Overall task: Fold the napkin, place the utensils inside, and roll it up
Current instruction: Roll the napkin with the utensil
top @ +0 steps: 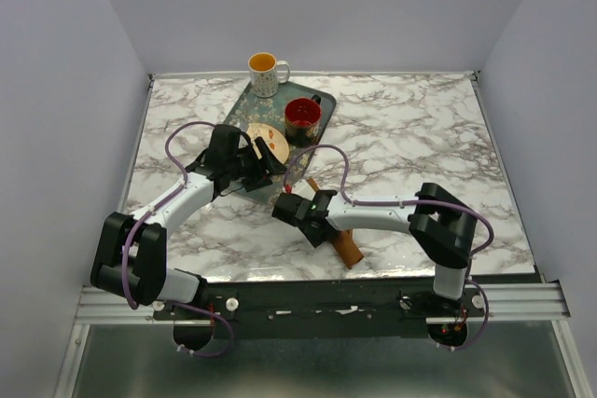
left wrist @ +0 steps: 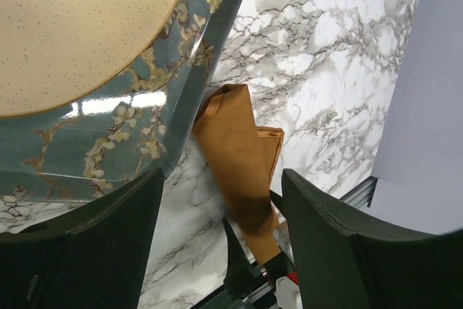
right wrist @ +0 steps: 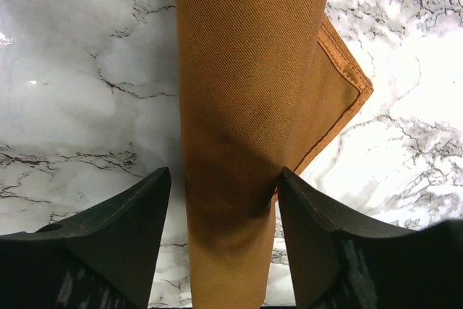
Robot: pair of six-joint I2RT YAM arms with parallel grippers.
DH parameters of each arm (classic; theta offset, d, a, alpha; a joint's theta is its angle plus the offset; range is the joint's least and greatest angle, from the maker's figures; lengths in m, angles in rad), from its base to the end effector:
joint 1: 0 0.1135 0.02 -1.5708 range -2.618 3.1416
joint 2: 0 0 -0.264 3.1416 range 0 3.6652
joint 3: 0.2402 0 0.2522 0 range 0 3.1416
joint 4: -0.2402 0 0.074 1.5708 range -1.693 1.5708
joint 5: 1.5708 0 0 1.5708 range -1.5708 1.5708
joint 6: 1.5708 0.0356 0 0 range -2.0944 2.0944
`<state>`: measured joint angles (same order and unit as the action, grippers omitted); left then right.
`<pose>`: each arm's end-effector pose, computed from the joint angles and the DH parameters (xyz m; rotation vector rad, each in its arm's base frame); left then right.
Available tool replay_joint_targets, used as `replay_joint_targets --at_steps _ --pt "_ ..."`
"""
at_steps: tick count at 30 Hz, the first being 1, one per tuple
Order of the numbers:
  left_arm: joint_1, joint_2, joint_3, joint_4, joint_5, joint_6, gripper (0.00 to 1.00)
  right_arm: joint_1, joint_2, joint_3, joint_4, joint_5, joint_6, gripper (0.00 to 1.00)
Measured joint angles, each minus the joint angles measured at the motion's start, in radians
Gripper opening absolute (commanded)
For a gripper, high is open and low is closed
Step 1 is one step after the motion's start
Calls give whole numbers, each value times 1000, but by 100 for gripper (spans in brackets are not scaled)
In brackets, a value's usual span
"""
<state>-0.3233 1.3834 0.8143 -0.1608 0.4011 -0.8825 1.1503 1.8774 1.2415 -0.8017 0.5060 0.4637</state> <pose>0.2697 -0.1050 0.2202 -0.4651 2.4321 -1.0381 0.1571 0.3091 0.1638 -0.8537 2.5248 -0.3482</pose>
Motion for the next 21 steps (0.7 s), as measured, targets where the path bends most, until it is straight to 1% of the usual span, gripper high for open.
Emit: replay_joint_targets --at_steps 2,3,7,9,10,12,13,14,17,21 --pt "1 0 0 2 1 0 76 -3 -4 -8 14 -2 -5 63" --pt "1 0 0 3 1 0 76 -6 -7 -16 25 -3 -10 58" --pt "0 0 -2 3 13 6 77 -27 -30 -53 72 -14 -22 46" --pt "-2 0 -9 8 19 12 79 -48 -50 -81 104 -32 -29 42" --pt "-6 0 -18 13 23 19 80 -67 -67 -103 126 -48 -36 38" --pt "-12 0 -34 23 26 23 82 -91 -88 -132 162 -80 -46 36" --pt "-19 0 -50 29 29 26 82 -111 -109 -157 193 -106 -55 31" --pt "-29 -1 -67 32 31 29 83 -124 -124 -177 213 -127 -62 29" --pt "-60 -1 -88 31 34 34 83 -183 -190 -254 302 -219 -79 27" --pt "-127 6 -87 34 34 35 80 -293 -292 -384 464 -417 -83 27"
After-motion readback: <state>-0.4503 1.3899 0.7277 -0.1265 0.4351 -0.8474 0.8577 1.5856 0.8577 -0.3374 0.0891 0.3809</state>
